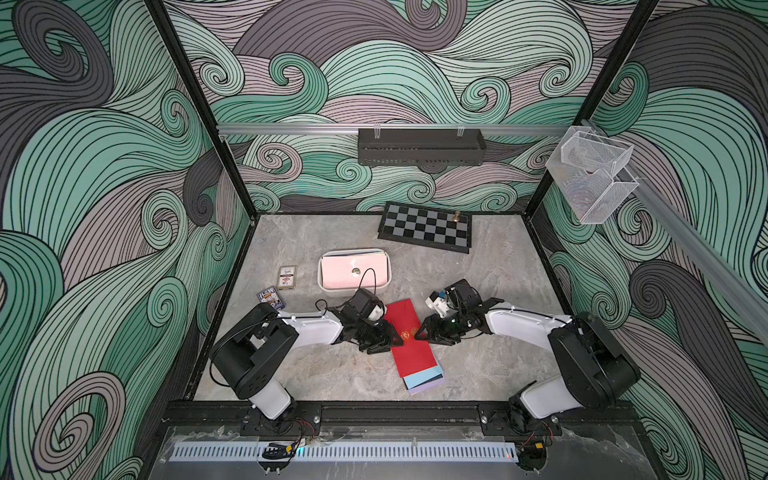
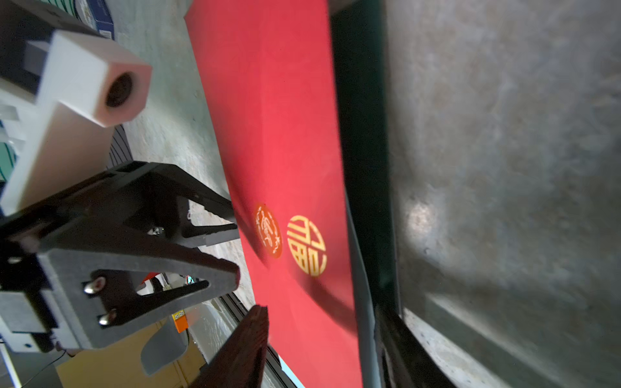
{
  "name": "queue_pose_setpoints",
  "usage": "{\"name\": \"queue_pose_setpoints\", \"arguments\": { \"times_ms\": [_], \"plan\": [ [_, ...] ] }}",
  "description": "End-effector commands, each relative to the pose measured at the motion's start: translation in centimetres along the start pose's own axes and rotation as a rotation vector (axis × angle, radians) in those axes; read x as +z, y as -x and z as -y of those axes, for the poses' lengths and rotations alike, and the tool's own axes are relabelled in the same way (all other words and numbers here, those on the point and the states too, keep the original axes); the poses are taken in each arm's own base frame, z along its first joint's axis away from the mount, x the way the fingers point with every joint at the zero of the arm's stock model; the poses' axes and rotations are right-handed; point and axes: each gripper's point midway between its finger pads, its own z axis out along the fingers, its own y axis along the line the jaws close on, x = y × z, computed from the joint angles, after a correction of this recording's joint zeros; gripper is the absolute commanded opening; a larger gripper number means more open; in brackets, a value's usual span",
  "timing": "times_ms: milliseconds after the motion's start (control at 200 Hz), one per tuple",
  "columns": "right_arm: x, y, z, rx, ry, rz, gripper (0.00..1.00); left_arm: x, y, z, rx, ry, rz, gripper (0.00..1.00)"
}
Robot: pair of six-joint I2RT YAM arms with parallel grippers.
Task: Put the sealed envelopes into the storage box
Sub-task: Pick up the envelope from the center of the board.
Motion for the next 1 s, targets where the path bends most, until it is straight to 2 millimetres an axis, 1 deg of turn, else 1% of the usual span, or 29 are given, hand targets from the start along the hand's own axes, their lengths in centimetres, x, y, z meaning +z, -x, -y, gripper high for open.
{"name": "queue_pose_setpoints", "arguments": {
  "times_ms": [0, 100, 260, 310, 430, 530, 650, 680, 801, 996],
  "plan": [
    [-0.7, 1.1, -3.5, -0.050, 0.108, 0.027, 0.54, 0.4, -0.1, -1.6, -0.009, 0.057, -0.005, 0.53],
    [-0.8, 1.2, -3.4, -0.055, 0.090, 0.028, 0.54, 0.4, -0.1, -1.6, -0.008, 0.056, -0.005, 0.51],
    [-0.9, 0.9, -1.2, -0.070, -0.036, 0.024, 0.53, 0.5, -0.1, -1.6, -0.006, 0.052, -0.007, 0.44],
    [-1.0, 0.6, 0.1, -0.062, -0.105, 0.016, 0.54, 0.5, -0.2, -1.7, -0.005, 0.053, -0.009, 0.42],
    [-1.3, 0.9, 1.7, -0.088, -0.203, 0.032, 0.54, 0.5, -0.2, -1.7, 0.000, 0.056, -0.010, 0.36],
    [-1.4, 1.6, 1.3, -0.119, -0.199, 0.044, 0.54, 0.5, -0.1, -1.7, 0.003, 0.057, -0.008, 0.33],
    [-1.9, 2.7, 1.8, -0.146, -0.260, 0.076, 0.55, 0.5, -0.1, -1.7, 0.001, 0.058, -0.008, 0.31],
    [-1.8, 3.0, 1.5, -0.158, -0.252, 0.083, 0.55, 0.5, -0.2, -1.7, 0.000, 0.059, -0.009, 0.31],
    [-0.5, 3.7, 0.0, -0.181, -0.154, 0.055, 0.55, 0.5, -0.2, -1.9, -0.001, 0.065, -0.008, 0.30],
    [1.0, 5.0, 0.4, -0.170, -0.155, 0.030, 0.54, 0.5, -0.3, -2.3, -0.005, 0.080, -0.009, 0.29]
  ]
}}
